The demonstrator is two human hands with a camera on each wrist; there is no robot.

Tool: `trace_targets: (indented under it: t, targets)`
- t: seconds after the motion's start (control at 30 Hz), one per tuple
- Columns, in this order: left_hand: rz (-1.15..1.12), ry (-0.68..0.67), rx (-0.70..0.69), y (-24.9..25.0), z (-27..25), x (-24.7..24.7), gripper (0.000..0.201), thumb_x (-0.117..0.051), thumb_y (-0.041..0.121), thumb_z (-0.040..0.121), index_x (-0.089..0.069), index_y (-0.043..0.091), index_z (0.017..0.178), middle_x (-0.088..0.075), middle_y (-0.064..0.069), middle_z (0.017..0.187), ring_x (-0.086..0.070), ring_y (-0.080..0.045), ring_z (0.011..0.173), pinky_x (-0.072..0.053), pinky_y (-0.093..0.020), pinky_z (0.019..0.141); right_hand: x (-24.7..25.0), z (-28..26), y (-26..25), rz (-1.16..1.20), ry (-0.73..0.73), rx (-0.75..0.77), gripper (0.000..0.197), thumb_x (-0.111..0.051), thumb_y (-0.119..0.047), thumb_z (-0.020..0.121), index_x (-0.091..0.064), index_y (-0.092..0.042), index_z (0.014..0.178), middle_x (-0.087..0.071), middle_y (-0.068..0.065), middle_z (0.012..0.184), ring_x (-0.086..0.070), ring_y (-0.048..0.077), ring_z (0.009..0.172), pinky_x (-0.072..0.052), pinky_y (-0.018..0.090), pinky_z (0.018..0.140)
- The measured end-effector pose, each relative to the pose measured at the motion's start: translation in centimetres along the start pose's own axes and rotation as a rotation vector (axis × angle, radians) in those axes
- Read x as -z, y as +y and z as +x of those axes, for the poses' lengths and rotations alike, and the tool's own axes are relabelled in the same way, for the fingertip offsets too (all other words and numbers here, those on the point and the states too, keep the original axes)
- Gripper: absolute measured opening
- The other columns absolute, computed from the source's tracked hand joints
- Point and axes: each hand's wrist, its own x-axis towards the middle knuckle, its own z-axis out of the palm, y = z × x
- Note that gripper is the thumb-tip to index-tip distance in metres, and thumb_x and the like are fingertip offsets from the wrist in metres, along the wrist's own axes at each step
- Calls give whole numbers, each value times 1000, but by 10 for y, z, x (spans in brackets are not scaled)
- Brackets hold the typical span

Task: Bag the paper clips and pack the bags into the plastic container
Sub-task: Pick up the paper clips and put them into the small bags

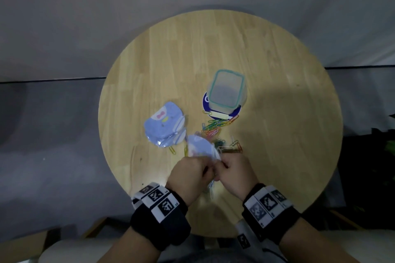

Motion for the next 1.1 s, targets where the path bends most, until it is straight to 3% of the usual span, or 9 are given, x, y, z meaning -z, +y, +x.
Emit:
trace_targets:
  t: [0.17, 0.27, 0.43, 0.57, 0.67, 0.77, 0.87, 0.97, 1.1]
  targets:
    - [38, 170, 192, 4, 3, 13, 24, -57, 31, 82, -47, 17, 65, -60, -8, 60, -52, -26, 59, -31, -30, 49, 8, 4, -5, -38, 163, 44, 13, -49, -10, 85, -45, -20, 92, -60, 5, 72, -59, 29, 69, -52, 35, 66]
    - [36, 159, 262, 8, 5, 13, 28, -55, 34, 82, -45, 16, 63, -59, -6, 62, -55, -26, 65, -31, -30, 52, 13, 0, -11, -201, 102, 246, 25, -49, -12, 87, -30, -28, 87, -44, -4, 62, -46, 27, 59, -37, 30, 55]
    - [-45, 171, 370, 1, 9, 10, 37, -55, 34, 81, -38, 18, 53, -45, 0, 51, -48, -24, 59, -24, -28, 47, 3, 1, -2, -506, 79, 411, 29, -37, -11, 67, -49, -26, 89, -61, 2, 68, -59, 28, 54, -40, 24, 44]
    - [-4, 93, 126, 6, 0, -2, 24, -43, 40, 79, -47, 20, 65, -58, -2, 64, -56, -22, 63, -35, -30, 51, -8, 13, -1, 164, -38, 62, 36, -39, -2, 76, -71, -19, 80, -73, 2, 75, -66, 22, 74, -55, 28, 65]
    - [-69, 64, -3, 2, 1, -9, 24, -42, 38, 74, -54, 18, 69, -50, 6, 74, -51, -17, 67, -45, -34, 57, -6, 19, -12, 657, -184, -236, 45, -34, 22, 79, -71, -4, 85, -67, 3, 62, -61, 13, 51, -50, 19, 47]
    - [79, 153, -113, -2, 3, -6, 33, -58, 49, 70, -60, 25, 92, -53, 2, 99, -50, -20, 89, -47, -34, 72, -3, 26, -5, 653, -151, -264, 28, -43, 20, 79, -67, 11, 90, -62, 13, 66, -55, 19, 53, -47, 21, 48]
    - [293, -10, -73, -8, 5, -4, 110, -65, 71, 50, -27, 29, 143, -31, 4, 148, -27, -19, 136, -23, -47, 109, -2, 30, 0, 670, -165, -245, 23, -52, 22, 73, -67, 3, 73, -64, 19, 89, -60, 24, 77, -52, 34, 79]
    - [295, -68, -74, -18, 7, -10, 115, -67, 63, 53, -12, 25, 147, -33, 5, 147, -25, -19, 140, 6, -47, 115, 3, 27, -3, 737, -316, -215, 18, -51, 20, 77, -62, 9, 85, -66, 10, 75, -64, 10, 67, -53, 19, 65]
    - [287, -42, -55, -18, 6, -20, 103, -59, 65, 50, -32, 18, 138, -48, 3, 131, -42, -19, 127, -5, -53, 116, 7, 24, 8, 571, -355, -132, 18, -55, 13, 82, -68, 3, 91, -70, 2, 77, -63, 7, 74, -50, 22, 75]
